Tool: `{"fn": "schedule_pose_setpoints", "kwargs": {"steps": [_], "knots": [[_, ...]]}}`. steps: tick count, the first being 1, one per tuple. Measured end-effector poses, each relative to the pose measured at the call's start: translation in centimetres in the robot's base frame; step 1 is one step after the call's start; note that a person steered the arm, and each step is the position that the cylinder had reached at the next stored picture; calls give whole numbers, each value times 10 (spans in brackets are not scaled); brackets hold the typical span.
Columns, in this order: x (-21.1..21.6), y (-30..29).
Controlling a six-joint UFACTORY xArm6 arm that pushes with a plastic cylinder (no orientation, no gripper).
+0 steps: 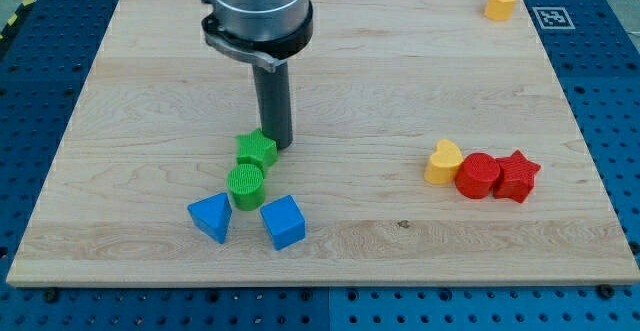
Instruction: Move the yellow hexagon into the red circle
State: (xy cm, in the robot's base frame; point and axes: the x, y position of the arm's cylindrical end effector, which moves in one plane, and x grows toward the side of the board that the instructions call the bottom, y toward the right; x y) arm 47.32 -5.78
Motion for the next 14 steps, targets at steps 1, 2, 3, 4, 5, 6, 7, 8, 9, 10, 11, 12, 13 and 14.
{"fn": "schedule_pose_setpoints", "kwargs": {"steps": [1, 2, 3, 4, 5, 6, 7, 8, 9, 10, 11, 12, 13, 14], "knots": [[3, -10], [-1, -14], [-72, 8], [-173, 78], [-260, 163], [-281, 191], [-281, 223], [-281, 229], [-281, 278], [-281, 328], [-274, 329], [-261, 312], [-243, 300], [-216, 302]]}}
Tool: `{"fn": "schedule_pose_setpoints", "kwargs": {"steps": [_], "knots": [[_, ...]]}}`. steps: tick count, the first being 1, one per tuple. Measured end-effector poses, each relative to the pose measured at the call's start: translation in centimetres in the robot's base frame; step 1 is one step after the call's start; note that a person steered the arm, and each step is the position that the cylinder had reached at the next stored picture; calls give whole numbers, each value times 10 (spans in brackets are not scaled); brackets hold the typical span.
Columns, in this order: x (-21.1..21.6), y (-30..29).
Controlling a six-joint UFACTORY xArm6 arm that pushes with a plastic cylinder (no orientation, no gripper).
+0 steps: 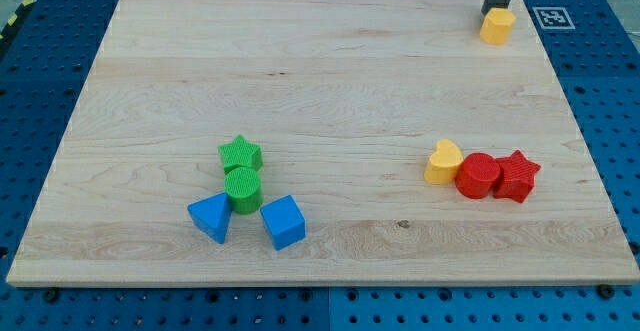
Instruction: Move the yellow hexagon into the red circle
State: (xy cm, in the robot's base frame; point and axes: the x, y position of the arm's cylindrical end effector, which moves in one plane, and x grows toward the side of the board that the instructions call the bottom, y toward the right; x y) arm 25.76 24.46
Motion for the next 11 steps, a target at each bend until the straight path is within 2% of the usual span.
{"fn": "schedule_pose_setpoints", "kwargs": {"steps": [9, 11], "knots": [[229, 0], [243, -8]]}}
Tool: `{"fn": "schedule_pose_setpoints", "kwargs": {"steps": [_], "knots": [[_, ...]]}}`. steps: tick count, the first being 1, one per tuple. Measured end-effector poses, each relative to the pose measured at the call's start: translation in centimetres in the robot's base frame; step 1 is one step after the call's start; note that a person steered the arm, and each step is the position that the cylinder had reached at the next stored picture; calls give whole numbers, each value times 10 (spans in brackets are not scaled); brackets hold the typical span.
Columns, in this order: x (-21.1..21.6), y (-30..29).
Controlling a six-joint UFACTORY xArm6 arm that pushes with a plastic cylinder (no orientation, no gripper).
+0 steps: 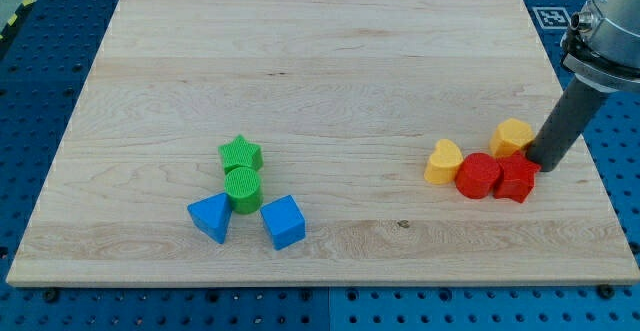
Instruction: Move the yellow hexagon into the red circle
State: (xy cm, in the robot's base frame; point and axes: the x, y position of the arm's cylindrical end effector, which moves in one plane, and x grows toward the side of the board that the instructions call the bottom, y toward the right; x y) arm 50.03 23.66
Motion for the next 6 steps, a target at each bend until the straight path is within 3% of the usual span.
{"fn": "schedule_pose_setpoints", "kwargs": {"steps": [3, 6], "knots": [[-47, -12], [-33, -51]]}}
